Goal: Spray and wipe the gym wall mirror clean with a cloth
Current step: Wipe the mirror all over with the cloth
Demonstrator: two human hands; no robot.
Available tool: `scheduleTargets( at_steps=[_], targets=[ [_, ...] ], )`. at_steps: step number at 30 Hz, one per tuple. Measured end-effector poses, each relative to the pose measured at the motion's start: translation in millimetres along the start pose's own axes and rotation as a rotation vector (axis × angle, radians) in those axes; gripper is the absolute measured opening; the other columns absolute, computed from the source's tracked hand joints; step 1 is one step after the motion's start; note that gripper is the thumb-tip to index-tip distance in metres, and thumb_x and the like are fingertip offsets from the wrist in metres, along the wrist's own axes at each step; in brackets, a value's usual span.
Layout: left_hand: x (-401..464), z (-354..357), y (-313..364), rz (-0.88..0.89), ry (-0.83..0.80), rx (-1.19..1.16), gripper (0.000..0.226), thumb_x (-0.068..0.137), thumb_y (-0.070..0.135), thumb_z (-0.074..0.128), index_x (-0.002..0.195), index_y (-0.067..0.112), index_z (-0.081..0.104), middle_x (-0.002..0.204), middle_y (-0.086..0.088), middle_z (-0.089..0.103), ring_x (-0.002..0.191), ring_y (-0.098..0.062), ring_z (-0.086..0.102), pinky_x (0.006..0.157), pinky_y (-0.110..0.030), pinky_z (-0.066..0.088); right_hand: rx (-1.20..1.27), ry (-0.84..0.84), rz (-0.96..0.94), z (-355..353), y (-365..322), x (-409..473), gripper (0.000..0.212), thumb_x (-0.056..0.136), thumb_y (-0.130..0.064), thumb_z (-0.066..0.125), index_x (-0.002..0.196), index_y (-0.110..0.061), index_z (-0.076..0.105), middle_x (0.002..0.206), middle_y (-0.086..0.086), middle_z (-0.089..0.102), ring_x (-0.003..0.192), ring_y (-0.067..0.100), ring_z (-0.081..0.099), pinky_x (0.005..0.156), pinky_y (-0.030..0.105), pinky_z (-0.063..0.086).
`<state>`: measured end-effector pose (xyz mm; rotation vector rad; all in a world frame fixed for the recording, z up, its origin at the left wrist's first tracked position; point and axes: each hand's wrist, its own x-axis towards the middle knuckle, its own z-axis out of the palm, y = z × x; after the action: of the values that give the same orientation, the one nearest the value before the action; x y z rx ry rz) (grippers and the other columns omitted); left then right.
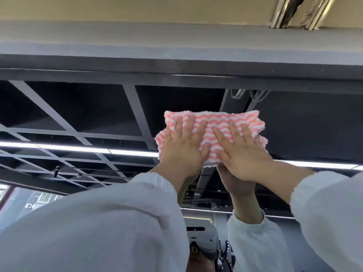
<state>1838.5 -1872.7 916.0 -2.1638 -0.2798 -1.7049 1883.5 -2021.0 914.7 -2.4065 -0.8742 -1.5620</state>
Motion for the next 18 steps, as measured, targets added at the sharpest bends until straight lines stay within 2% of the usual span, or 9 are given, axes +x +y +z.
scheduleTargets(
  at_steps=[6,12,16,18],
  targets=[
    [41,-9,-52,-0.021,0.063,-0.049,0.061,0.098,0.050,0.017,0.151,0.029,-0.005,0.159,-0.002,-0.012,0.145,-0.027,-0.013,0.115,-0.046,-0.005,-0.003,0.078,0.005,-17,-37,59,0.054,0.102,-0.045,0.014,0.147,-0.040,-0.015,0.156,0.001,-0.025,0.143,0.031,-0.020,0.114,0.048,-0.010],
    [87,-16,-117,-0.025,0.151,-0.044,0.061,0.098,0.051,0.021,0.151,0.029,0.002,0.159,-0.004,-0.004,0.145,-0.029,-0.004,0.116,-0.047,-0.001,-0.025,0.181,0.000,-35,-79,128,0.051,0.102,-0.045,0.011,0.149,-0.040,-0.011,0.158,-0.002,-0.018,0.145,0.033,-0.013,0.114,0.054,-0.004],
    [111,-27,-155,-0.065,0.118,-0.026,0.061,0.098,0.052,0.020,0.151,0.030,0.001,0.159,-0.002,-0.006,0.145,-0.029,-0.005,0.116,-0.047,-0.001,-0.032,0.224,0.026,-44,-110,167,0.054,0.100,-0.052,0.010,0.149,-0.041,-0.008,0.159,0.000,-0.013,0.145,0.036,-0.008,0.115,0.057,-0.002],
    [119,-31,-171,-0.097,0.111,-0.053,0.061,0.098,0.053,0.021,0.151,0.030,0.003,0.159,-0.002,-0.004,0.145,-0.028,-0.006,0.116,-0.049,-0.003,-0.042,0.243,0.030,-52,-129,174,0.056,0.100,-0.052,0.012,0.151,-0.037,-0.005,0.160,0.001,-0.009,0.145,0.034,-0.006,0.116,0.051,-0.004]
  ],
)
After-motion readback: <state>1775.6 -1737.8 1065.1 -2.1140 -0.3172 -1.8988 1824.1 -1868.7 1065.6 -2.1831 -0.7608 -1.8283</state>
